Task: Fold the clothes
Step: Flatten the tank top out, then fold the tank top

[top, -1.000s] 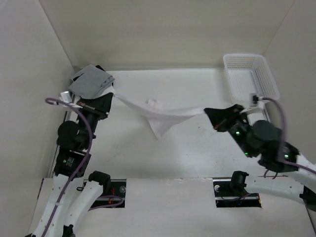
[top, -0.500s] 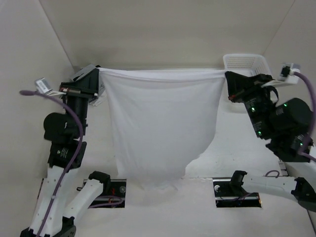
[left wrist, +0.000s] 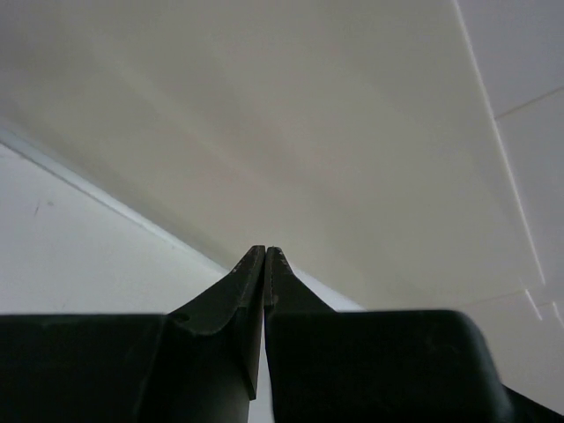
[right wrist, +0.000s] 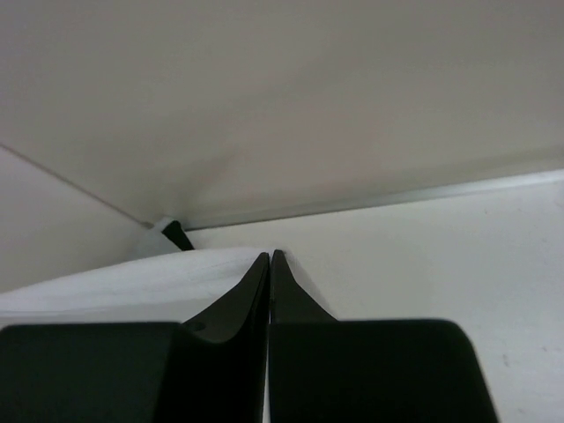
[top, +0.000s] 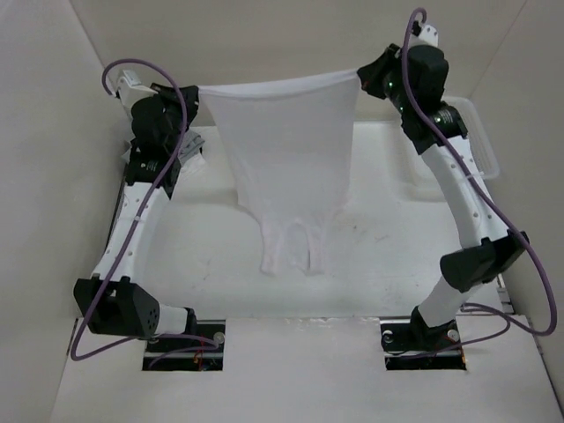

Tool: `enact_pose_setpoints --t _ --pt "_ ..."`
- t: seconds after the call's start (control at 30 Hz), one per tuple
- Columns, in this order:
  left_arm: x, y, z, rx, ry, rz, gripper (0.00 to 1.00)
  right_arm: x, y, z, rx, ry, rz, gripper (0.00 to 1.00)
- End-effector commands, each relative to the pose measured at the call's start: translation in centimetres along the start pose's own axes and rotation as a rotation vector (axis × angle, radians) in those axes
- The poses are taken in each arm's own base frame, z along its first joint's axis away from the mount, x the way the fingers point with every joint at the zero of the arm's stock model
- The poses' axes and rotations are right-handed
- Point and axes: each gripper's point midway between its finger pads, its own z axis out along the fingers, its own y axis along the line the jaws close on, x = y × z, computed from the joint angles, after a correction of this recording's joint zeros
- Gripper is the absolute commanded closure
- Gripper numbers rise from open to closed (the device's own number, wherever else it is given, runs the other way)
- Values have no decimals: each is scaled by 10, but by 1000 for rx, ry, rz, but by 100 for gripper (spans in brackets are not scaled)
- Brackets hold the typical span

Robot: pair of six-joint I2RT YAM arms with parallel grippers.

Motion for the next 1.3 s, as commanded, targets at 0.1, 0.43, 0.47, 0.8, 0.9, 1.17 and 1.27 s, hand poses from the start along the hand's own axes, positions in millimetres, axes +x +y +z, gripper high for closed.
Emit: enact_pose_setpoints --t 0.1,0.43,0.47,0.8,0.9,1.17,1.27 --pt "-99 -117 -43 309 -191 -17 99 -137 82 -81 -240 -244 19 100" --pt "-52 -48 -80 221 -135 -4 99 -41 29 -109 -152 -119 22 100" --pt "-40 -32 -88 204 -117 0 99 -19 19 -114 -143 -93 27 100" --pt "124 190 -196 -157 224 55 99 251 -56 -195 -78 302 125 100" --pt "152 218 -223 -214 325 48 99 311 -63 -226 -76 436 134 100" --pt "145 206 -257 -255 367 38 100 383 -62 -306 -84 687 239 100" --pt "136 199 -263 -245 328 29 100 375 -57 -314 -77 674 235 100"
